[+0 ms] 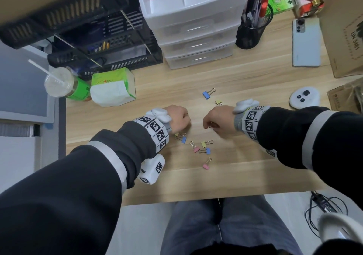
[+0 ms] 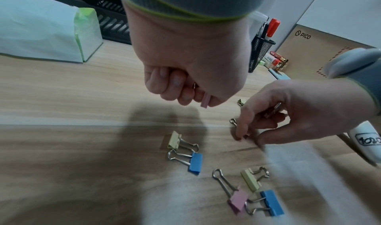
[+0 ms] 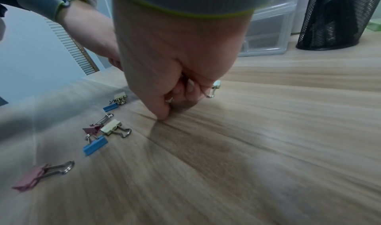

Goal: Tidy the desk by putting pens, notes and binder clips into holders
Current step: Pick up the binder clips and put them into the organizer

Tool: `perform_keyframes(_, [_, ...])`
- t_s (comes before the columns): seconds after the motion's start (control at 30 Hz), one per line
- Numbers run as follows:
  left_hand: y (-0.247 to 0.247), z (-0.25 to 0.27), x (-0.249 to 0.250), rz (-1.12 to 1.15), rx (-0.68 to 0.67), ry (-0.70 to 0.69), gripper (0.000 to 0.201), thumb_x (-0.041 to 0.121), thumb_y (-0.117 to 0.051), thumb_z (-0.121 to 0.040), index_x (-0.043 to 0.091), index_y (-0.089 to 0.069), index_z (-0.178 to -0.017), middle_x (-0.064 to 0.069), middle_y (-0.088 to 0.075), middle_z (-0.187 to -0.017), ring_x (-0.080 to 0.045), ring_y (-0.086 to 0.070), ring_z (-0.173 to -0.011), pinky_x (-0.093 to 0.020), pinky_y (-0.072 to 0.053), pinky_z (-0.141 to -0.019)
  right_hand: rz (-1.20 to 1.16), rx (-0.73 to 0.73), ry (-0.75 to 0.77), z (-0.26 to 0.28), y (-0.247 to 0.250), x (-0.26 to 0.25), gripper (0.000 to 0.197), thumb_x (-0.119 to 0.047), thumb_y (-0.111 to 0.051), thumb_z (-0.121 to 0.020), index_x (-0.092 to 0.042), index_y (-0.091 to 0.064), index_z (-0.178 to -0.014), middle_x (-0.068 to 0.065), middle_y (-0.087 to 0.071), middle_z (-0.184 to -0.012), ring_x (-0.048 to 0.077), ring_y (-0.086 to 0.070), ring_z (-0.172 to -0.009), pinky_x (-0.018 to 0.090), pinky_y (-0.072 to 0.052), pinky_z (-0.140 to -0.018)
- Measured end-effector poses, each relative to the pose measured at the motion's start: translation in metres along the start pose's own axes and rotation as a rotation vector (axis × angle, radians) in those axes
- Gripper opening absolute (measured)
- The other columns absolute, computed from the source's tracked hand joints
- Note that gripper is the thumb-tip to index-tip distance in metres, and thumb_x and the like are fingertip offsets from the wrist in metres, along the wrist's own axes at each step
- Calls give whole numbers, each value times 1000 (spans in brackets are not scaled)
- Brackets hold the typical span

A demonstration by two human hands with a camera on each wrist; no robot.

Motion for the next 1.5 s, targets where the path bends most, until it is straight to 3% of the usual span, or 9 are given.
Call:
perform_keyframes(0.23, [-1,8,-3,-19,4,-34,31,25,-44,-93,6,-65,-81,-10,-66,-77,-28,-54,-66,-30,-38,-57,93,-7,-47,2,5,11,34,-24,-48,-92,-49,-56,-113,-28,-58,-91,5,-61,-86,26,-52,-76])
perform_keyframes(0.37, [-8,11,-3,-85,-30,-12,28,19,-42,-95,6,-57,-75,-9,-57,-74,-29,-51,-69,-31,-33,-59,115,-31,-73,6,9,7,12,-34,-50,-93,-39,-60,-96,-16,-64,-87,15,-64,-78,30,-56,-72])
perform_keyframes(0.53, [-24,12,0,-80,-163,-18,29,8,-44,-93,8,-71,-100,-8,-71,-98,-31,-66,-91,-32,-46,-68,-21,43,-146,18,14,5,15,-42,-52,-71,-28,-55,-78,-8,-62,-78,18,-62,-68,31,-54,-64])
perform_keyframes(0.67, [-30,16,7,-13,-179,-69,27,10,-43,-93,11,-68,-104,-5,-69,-101,-28,-63,-92,-29,-44,-69,-323,102,-192,21,24,8,16,-31,-60,-81,-16,-54,-80,1,-61,-80,25,-56,-72,35,-47,-66])
perform_keyframes(0.77, [-33,20,13,8,-175,-129,9,24,-57,-87,18,-64,-85,3,-64,-80,-22,-56,-76,-25,-36,-57,-579,122,-233,22,27,16,16,-26,-59,-86,-10,-58,-85,3,-60,-84,23,-51,-74,37,-45,-73])
perform_keyframes(0.93, [-47,24,24,9,-216,-254,31,44,-74,-69,31,-61,-94,13,-64,-74,-13,-62,-71,-25,-49,-64,-881,19,-306,21,27,10,11,-9,-49,-75,-2,-56,-74,19,-55,-65,24,-43,-47,24,-33,-48])
perform_keyframes(1.1, [-58,25,43,-47,-258,-318,33,42,-77,-68,30,-63,-96,11,-65,-77,-14,-62,-73,-27,-50,-66,-1215,-78,-330,27,14,2,23,-4,-36,-72,-3,-59,-75,8,-47,-44,17,-31,-39,24,-23,-48])
perform_keyframes(1.37, [-67,24,52,-143,-239,-335,15,33,-69,-68,22,-62,-75,7,-66,-73,-21,-63,-68,-30,-51,-60,-1239,-128,-350,28,-4,6,20,-10,-54,-94,-9,-57,-74,7,-61,-64,15,-47,-47,19,-37,-42])
perform_keyframes(1.5, [-60,25,44,-114,-184,-270,23,43,-64,-67,21,-59,-72,6,-61,-67,-20,-58,-62,-30,-48,-57,-1217,-131,-290,27,-11,-1,18,5,-46,-96,-7,-60,-95,8,-62,-68,15,-51,-48,22,-36,-43])
Point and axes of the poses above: each hand's wrist, its own z-axis away from the middle knuckle, its own y-axis out of the back of the hand, x = y × z, the point moved 10 cm from there along -z, towards the middle knuckle
